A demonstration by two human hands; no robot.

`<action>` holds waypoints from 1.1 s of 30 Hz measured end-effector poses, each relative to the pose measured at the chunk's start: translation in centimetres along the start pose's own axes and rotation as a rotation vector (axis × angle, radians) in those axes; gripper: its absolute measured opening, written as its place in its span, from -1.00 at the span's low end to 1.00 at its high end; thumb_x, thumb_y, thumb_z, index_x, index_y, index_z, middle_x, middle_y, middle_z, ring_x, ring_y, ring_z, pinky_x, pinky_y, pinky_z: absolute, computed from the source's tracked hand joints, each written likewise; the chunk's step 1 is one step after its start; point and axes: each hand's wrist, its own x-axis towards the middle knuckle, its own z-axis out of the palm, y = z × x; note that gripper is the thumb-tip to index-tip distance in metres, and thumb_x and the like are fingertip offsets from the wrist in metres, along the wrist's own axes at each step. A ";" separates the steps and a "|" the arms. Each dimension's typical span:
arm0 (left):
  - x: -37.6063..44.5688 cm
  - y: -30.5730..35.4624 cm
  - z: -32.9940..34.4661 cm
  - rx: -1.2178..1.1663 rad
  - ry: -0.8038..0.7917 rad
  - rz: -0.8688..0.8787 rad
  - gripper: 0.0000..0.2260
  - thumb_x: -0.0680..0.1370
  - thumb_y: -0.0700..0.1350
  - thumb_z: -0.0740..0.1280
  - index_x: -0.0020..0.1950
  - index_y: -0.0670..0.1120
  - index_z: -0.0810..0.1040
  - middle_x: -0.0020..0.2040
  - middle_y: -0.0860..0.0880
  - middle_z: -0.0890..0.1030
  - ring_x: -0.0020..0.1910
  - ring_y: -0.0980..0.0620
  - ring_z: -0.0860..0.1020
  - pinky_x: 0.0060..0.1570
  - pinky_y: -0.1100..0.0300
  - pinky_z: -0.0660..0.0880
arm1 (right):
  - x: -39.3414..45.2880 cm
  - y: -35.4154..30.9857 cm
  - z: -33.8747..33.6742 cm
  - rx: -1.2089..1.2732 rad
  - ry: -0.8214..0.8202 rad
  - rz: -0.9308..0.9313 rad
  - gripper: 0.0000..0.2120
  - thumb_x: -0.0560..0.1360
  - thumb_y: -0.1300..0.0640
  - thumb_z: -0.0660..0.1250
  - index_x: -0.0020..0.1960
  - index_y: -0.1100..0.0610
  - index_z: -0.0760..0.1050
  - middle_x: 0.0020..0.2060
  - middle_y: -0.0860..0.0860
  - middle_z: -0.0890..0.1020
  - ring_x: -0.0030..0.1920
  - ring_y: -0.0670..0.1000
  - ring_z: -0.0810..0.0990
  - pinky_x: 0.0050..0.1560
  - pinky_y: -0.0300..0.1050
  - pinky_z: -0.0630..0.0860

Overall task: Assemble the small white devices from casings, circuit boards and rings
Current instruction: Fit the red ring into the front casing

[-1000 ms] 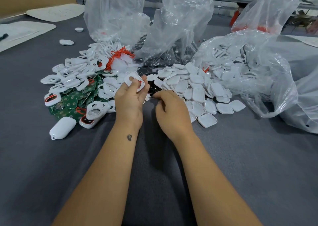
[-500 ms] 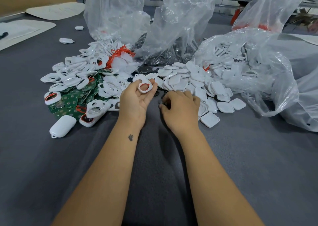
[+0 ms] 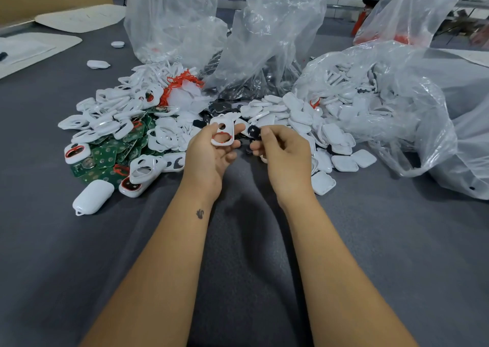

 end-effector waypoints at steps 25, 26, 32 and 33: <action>0.2 -1.4 0.3 0.319 -0.076 0.086 -0.82 0.61 -0.31 0.19 0.04 -0.08 0.52 -0.08 -0.04 0.64 -0.20 0.08 0.62 -0.27 0.27 0.53 | 0.4 -0.1 -0.6 0.153 -0.014 0.034 -0.63 0.41 0.47 0.29 -0.14 -0.01 0.59 -0.28 -0.04 0.59 -0.25 -0.11 0.53 -0.18 -0.27 0.47; 0.2 -1.5 0.3 0.326 -0.080 0.101 -0.81 0.61 -0.32 0.18 0.04 -0.09 0.52 -0.06 -0.06 0.63 -0.18 0.08 0.61 -0.24 0.27 0.54 | 0.3 0.0 -0.5 0.131 -0.010 0.024 -0.62 0.40 0.47 0.29 -0.13 -0.02 0.58 -0.27 -0.04 0.60 -0.26 -0.10 0.54 -0.19 -0.23 0.48; -0.3 -1.5 0.2 0.318 -0.184 0.137 -0.76 0.62 -0.33 0.15 0.09 -0.16 0.60 0.09 -0.16 0.66 0.10 -0.06 0.64 0.02 0.21 0.58 | 0.3 0.1 -0.3 0.056 0.026 0.010 -0.69 0.40 0.40 0.34 -0.19 -0.01 0.59 -0.36 -0.12 0.62 -0.30 -0.14 0.56 -0.14 -0.09 0.57; -0.4 -1.4 0.2 0.310 -0.184 0.132 -0.75 0.62 -0.33 0.15 0.06 -0.16 0.62 0.07 -0.17 0.67 0.11 -0.08 0.64 0.01 0.21 0.58 | 0.3 0.1 -0.4 0.038 0.029 0.008 -0.71 0.41 0.38 0.36 -0.19 -0.01 0.60 -0.37 -0.11 0.62 -0.30 -0.12 0.56 -0.13 -0.08 0.56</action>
